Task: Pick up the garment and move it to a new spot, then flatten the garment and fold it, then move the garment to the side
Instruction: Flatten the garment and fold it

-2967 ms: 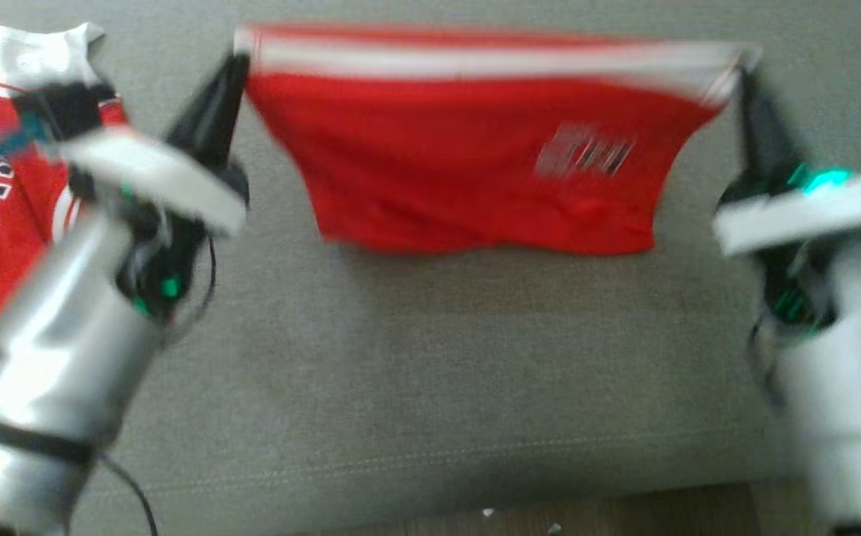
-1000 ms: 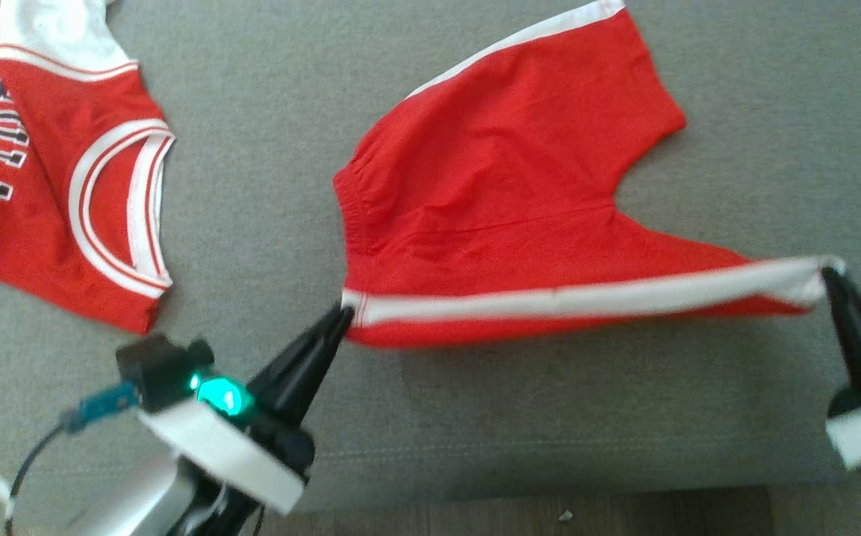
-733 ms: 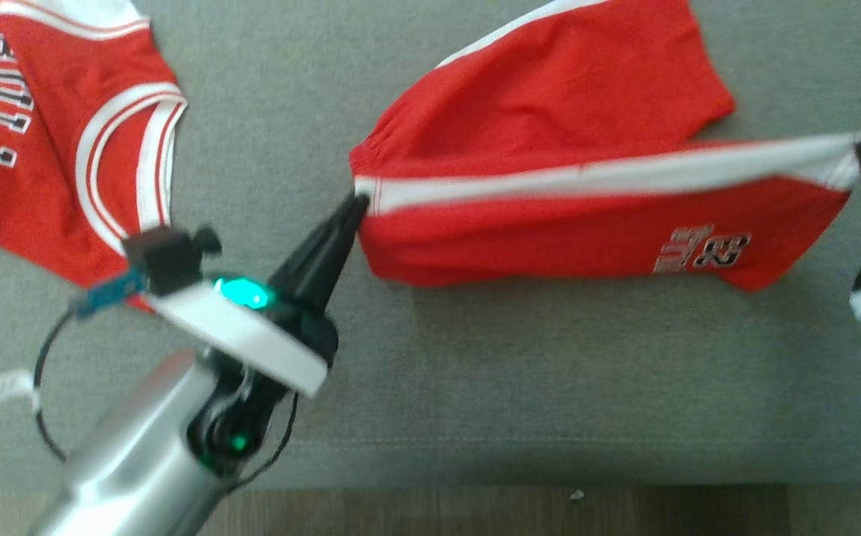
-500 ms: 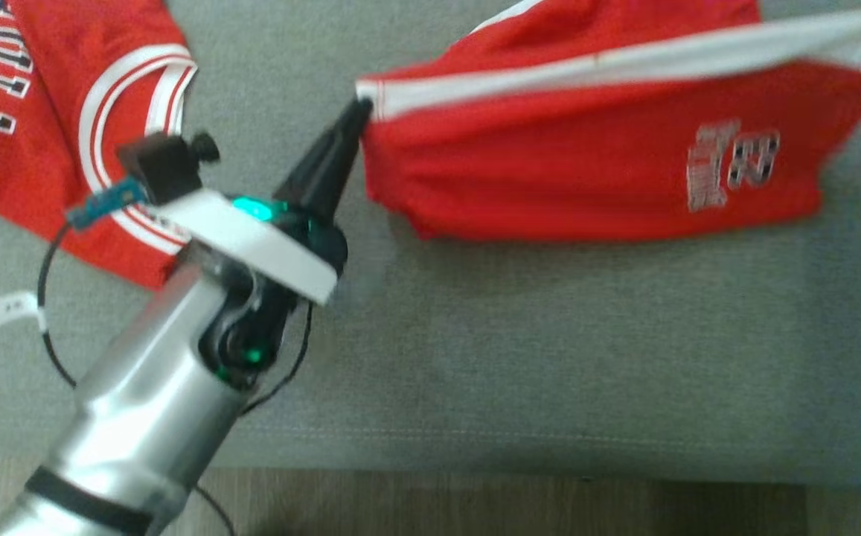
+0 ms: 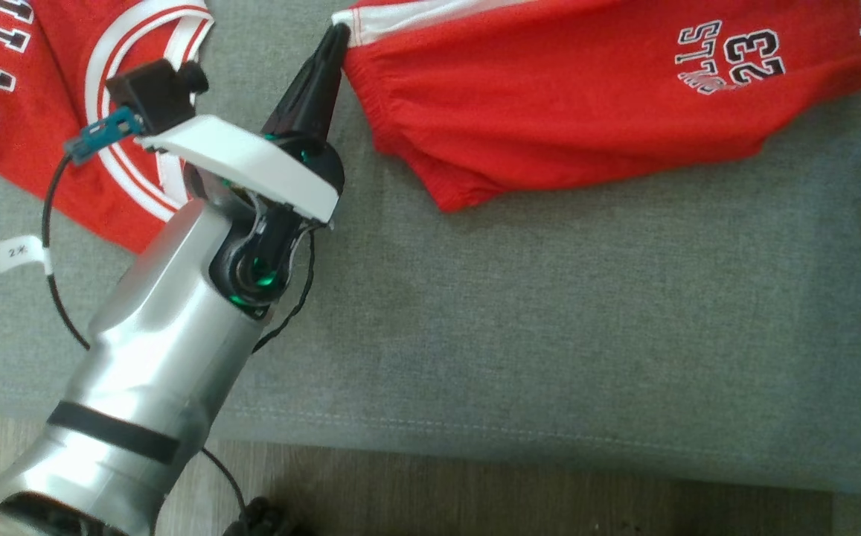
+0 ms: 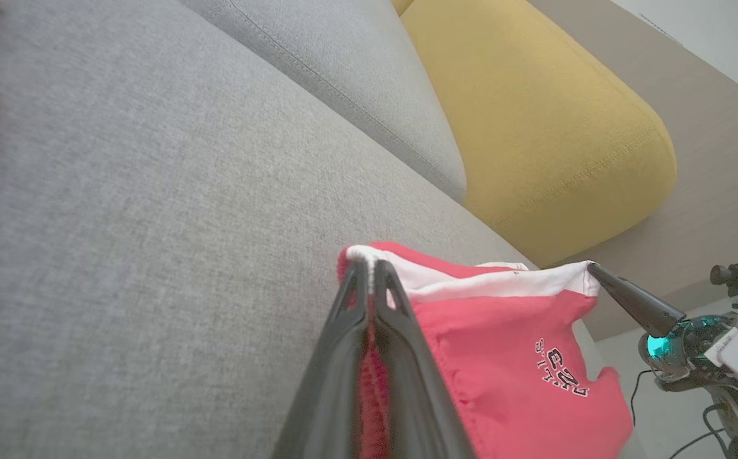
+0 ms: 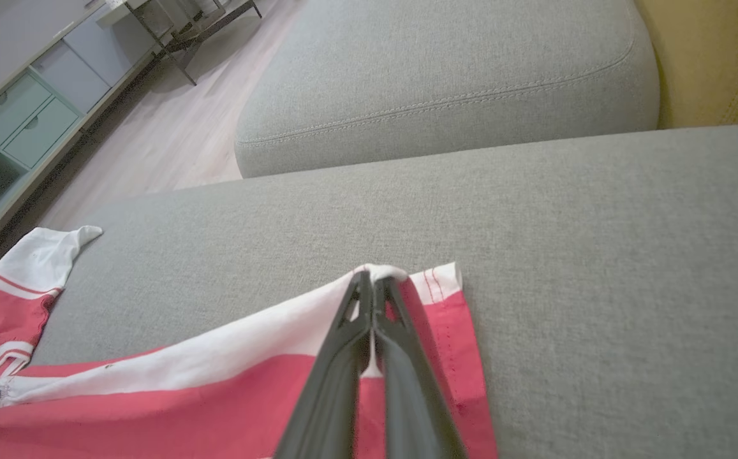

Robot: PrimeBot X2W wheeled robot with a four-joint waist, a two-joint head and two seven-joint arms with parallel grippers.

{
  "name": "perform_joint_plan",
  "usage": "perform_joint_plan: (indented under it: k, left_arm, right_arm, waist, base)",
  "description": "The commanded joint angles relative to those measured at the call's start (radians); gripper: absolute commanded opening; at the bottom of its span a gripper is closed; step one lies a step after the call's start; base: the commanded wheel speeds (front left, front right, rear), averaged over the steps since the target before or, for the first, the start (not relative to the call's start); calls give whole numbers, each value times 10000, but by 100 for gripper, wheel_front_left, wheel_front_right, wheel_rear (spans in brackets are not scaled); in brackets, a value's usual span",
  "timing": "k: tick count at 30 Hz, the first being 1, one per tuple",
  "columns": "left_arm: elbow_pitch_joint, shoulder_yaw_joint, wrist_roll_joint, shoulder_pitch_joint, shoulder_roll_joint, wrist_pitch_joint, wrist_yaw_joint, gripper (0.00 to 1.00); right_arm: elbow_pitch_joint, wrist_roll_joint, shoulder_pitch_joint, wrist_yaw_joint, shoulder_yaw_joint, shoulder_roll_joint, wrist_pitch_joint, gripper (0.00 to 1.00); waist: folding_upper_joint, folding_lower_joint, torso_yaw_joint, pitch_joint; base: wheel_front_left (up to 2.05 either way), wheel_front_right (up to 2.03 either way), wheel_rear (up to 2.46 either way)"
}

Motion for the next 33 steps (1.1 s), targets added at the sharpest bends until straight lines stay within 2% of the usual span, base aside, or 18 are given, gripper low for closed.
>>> perform_joint_plan:
  k: [1,2,7,10,11,17,21,26,33]
  left_arm:
    - [-43,324,138,-324,202,-154,-29,94]
    - [48,340,186,-362,151,-224,-35,100]
    - [240,427,807,-219,132,-495,-51,100]
    - [-191,1061,1877,144,229,-554,298,100]
    - [-191,1061,1877,144,229,-554,298,100]
    - [-2731,2842,5819,2273,-121,-562,1618,100]
    - [-4315,3443,7846,3862,-749,-563,2152,100]
    - [-5375,3363,9668,5110,-1172,-564,2495,100]
    - [-5246,2677,10724,5537,-1360,-564,2591,100]
  right_arm:
    - [-145,-34,-282,63,157,-96,-264,100]
    - [-13,-10,-380,63,137,-90,-541,100]
    - [208,417,-60,63,397,-227,-1342,100]
    - [-23,733,577,63,445,-411,-1720,100]
    - [-23,733,577,63,445,-411,-1720,100]
    - [-584,1157,2336,63,328,-575,-1929,100]
    - [-369,840,2923,63,77,-591,-2200,100]
    - [376,329,2919,63,-281,-623,-2252,100]
    - [2286,-677,1907,63,-607,-943,-1891,100]
  waist:
    - [0,0,46,30]
    - [0,0,61,33]
    - [0,0,-25,-229]
    - [0,0,-125,-487]
    - [0,0,-125,-487]
    - [0,0,-290,-1053]
    - [0,0,-110,-1380]
    - [0,0,488,-1533]
    - [0,0,1387,-1363]
  base:
    - [0,0,0]
    - [0,0,0]
    - [0,0,0]
    - [0,0,0]
    - [0,0,0]
    - [0,0,0]
    - [0,0,0]
    - [0,0,0]
    - [0,0,0]
